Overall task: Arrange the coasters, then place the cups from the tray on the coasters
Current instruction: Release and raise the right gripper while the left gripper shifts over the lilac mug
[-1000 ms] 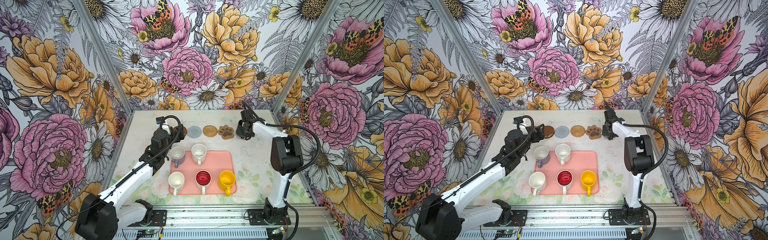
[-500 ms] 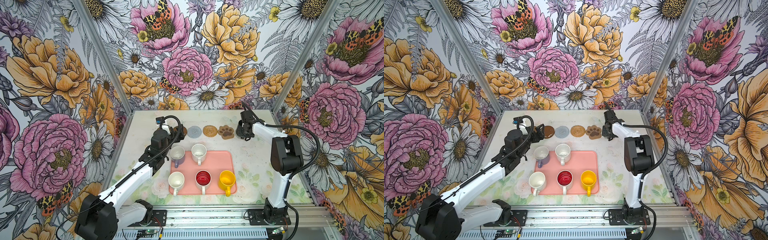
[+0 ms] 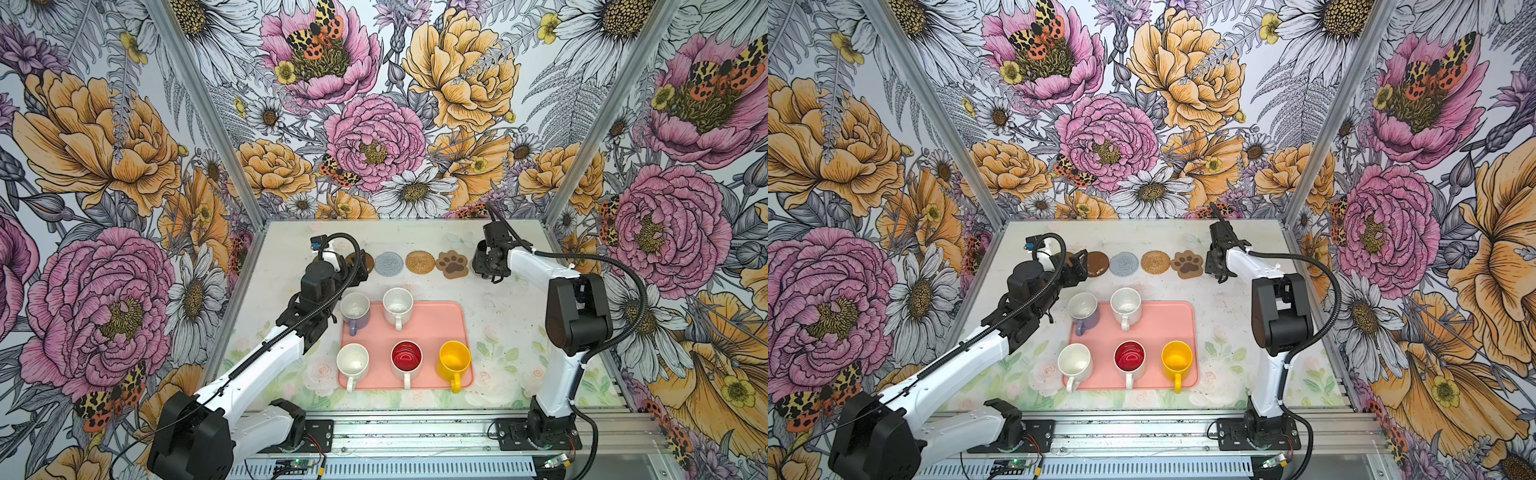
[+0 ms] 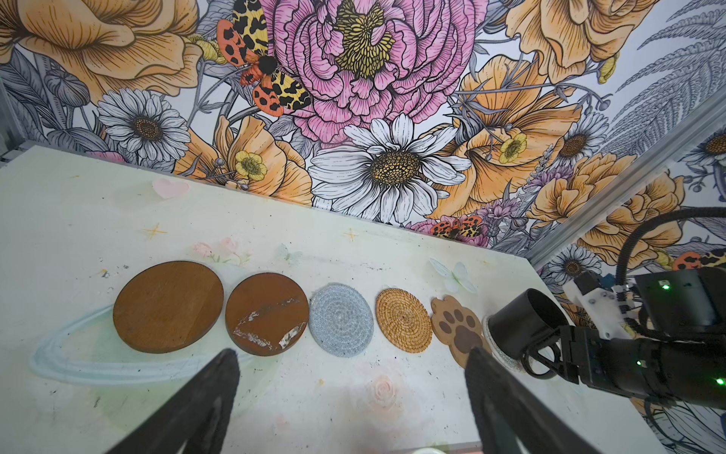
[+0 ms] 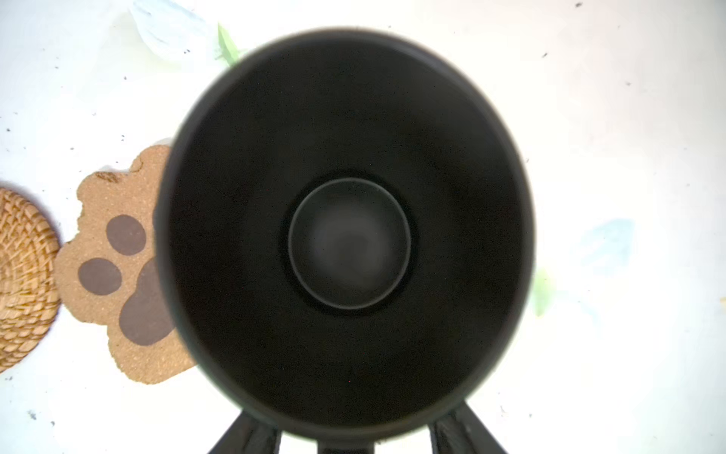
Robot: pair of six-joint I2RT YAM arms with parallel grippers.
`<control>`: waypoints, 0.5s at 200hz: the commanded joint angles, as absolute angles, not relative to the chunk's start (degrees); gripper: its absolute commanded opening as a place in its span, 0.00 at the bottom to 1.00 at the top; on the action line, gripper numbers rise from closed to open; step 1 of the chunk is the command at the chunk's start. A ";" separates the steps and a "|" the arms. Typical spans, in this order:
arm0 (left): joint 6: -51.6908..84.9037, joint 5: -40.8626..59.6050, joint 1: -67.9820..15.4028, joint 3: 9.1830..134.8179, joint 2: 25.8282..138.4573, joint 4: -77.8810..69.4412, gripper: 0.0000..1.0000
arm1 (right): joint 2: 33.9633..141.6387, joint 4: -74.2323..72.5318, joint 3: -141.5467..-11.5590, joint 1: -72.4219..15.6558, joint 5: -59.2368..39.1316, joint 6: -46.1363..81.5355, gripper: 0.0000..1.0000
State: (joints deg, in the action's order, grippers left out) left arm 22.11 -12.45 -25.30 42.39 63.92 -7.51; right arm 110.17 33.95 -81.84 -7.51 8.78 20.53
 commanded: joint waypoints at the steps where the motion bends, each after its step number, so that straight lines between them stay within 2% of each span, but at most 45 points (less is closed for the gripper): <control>1: 21.58 -13.56 -24.76 41.57 62.06 -7.12 0.91 | 105.96 33.25 -81.30 -7.19 9.33 21.30 0.63; 54: 19.76 -14.90 -24.54 42.43 62.00 -4.48 0.92 | 95.22 32.78 -79.11 -9.14 8.59 24.49 0.62; 100: 16.79 -16.53 -24.17 45.08 62.40 2.66 0.92 | 81.67 26.71 -72.17 -16.31 9.93 32.23 0.60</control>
